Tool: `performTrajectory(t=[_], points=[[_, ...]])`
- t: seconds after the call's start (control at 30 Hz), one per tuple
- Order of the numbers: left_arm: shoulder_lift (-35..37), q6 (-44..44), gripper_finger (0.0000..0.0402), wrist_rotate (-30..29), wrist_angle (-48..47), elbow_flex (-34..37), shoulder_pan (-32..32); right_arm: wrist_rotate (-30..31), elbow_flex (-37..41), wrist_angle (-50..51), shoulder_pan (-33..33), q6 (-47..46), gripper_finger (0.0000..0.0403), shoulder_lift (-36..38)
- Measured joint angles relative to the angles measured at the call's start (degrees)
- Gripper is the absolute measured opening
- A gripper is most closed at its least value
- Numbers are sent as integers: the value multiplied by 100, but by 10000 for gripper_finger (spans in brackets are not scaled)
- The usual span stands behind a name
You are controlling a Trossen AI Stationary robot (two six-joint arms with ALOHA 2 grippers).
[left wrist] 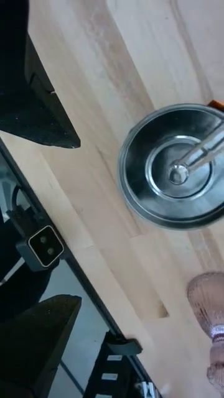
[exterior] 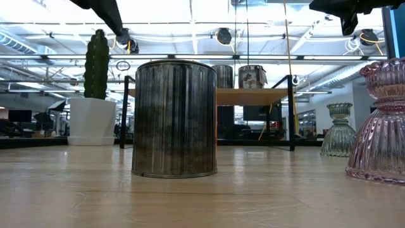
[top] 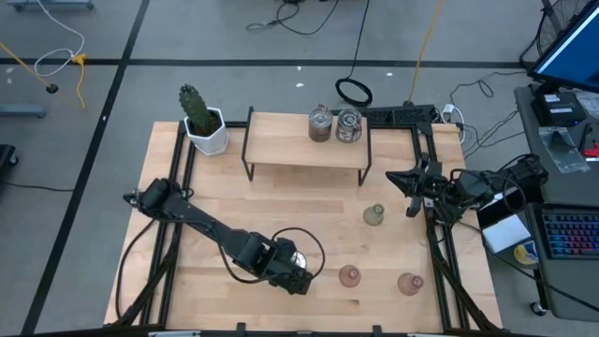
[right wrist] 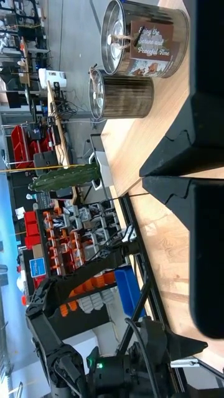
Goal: Pick & Place candle stick holders
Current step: Put the silver scented candle on the shelf
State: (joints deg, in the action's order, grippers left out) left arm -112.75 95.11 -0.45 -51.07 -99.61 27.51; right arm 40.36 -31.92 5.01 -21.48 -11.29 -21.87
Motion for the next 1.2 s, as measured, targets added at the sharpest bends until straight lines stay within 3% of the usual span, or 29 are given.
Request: performTrajectory(t=[0.23,0.83,1.03,1.2], points=[[-2,-400,399,-140,28,0,-147,0,0,-2,-2,0,0,1],[-2,-398,399,-118,569,0,-346,2,0,-2,1,0,0,-1],[-4,-351,399,-690,553,2,-373,2,0,-4,0,-1,0,1],[-4,-81,400,-706,373,1,-381,2,0,-4,1,-20,0,-2]])
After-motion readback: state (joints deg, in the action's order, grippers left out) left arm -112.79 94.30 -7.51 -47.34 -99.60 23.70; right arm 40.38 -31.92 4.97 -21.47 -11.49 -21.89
